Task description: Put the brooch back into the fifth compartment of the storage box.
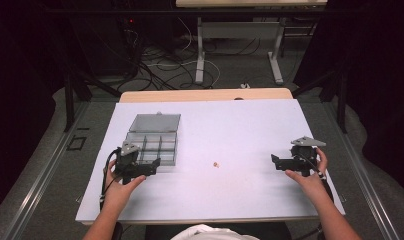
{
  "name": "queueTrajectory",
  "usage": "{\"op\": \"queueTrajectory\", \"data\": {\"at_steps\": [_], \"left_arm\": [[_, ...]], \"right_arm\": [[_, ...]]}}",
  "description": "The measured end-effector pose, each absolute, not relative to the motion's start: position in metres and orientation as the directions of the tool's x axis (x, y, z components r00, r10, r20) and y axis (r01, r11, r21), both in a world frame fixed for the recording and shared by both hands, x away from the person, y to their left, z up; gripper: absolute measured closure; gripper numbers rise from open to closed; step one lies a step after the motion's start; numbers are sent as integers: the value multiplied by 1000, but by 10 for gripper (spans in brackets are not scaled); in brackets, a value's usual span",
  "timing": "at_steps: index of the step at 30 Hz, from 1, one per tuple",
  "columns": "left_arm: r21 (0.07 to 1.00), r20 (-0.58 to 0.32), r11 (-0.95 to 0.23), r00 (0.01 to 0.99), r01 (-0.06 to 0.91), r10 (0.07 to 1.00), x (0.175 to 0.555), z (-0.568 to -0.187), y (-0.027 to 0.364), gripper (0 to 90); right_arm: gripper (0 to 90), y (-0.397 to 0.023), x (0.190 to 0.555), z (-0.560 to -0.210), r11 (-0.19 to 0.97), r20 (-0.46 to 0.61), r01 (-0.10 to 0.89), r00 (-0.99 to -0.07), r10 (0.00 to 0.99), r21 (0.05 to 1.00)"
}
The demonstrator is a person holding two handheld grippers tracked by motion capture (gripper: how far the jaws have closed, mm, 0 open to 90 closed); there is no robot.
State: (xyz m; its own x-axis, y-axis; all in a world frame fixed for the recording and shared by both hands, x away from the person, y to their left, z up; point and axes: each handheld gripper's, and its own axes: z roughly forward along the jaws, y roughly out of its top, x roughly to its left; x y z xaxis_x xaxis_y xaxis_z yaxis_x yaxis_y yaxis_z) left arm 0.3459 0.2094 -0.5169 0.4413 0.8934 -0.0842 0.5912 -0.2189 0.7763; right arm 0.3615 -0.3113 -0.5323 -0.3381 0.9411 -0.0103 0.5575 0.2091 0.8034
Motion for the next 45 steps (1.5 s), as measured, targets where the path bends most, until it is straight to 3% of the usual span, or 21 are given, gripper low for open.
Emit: {"op": "queueTrajectory", "data": {"at_steps": [28,45], "left_arm": [[745,-51,-356,580,565,813,343,-518,172,163],[753,-72,-389,655,531,752,351,-517,129,217]], "right_arm": [[30,-307,361,-535,222,-5,576,-355,935,787],[50,-307,360,-535,226,-8,580,-354,935,783]]}}
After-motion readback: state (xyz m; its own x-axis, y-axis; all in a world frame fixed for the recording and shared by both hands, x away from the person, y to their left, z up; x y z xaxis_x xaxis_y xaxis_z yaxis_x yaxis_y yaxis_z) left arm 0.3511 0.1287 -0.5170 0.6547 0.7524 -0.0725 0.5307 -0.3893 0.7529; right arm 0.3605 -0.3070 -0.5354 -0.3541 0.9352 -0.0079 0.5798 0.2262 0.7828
